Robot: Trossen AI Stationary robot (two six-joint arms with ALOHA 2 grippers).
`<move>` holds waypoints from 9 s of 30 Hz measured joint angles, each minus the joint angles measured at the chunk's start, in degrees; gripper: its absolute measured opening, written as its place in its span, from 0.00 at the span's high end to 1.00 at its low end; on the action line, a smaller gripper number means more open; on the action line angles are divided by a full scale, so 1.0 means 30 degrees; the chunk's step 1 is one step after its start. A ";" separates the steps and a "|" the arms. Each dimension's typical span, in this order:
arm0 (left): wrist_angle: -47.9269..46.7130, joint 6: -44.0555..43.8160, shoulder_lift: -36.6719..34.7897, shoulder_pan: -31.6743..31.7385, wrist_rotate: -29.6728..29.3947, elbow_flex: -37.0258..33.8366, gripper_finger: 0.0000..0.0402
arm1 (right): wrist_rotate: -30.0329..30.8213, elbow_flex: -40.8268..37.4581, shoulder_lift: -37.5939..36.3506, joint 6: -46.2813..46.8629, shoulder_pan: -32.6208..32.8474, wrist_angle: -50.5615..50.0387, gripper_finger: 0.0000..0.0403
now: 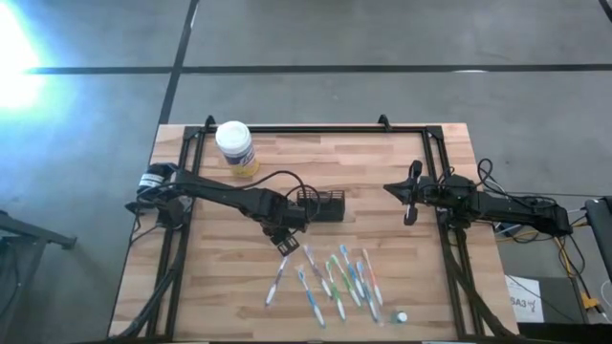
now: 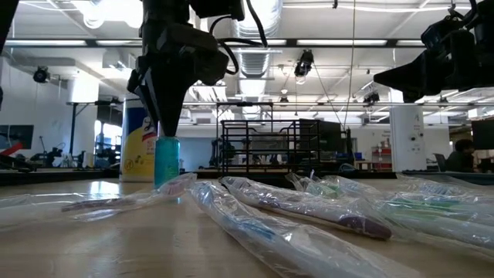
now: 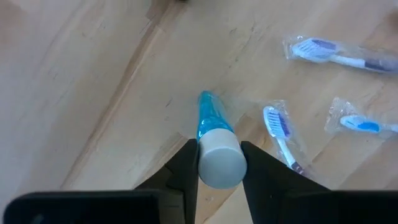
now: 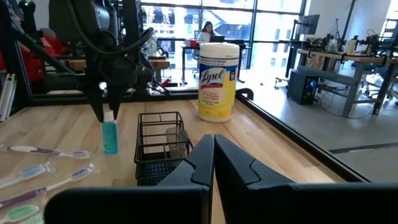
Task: Pick & Place toothbrushing station
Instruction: Put the top blue mouthwash into the wire organizer, then put the blue mouthwash into the wire organizer
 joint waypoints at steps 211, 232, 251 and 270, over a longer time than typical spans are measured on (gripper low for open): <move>-0.7293 2.3034 1.0293 0.3825 -0.1681 1.7132 0.70 | 0.0029 0.0000 0.0109 -0.0420 -0.0007 0.1032 0.98; -0.7376 2.3193 1.0044 0.3832 -0.1692 1.7193 0.57 | 0.0029 0.0003 0.0109 -0.0420 -0.0007 0.1024 0.98; -0.4214 2.0610 0.2365 0.4053 0.0049 1.2184 0.64 | 0.0017 0.0007 0.0322 -0.0063 0.0000 0.0966 0.98; 1.7340 1.5439 -1.8774 0.4386 -0.1068 -1.2837 0.99 | 0.0562 0.0002 0.0867 -0.0055 -0.0005 0.1146 0.98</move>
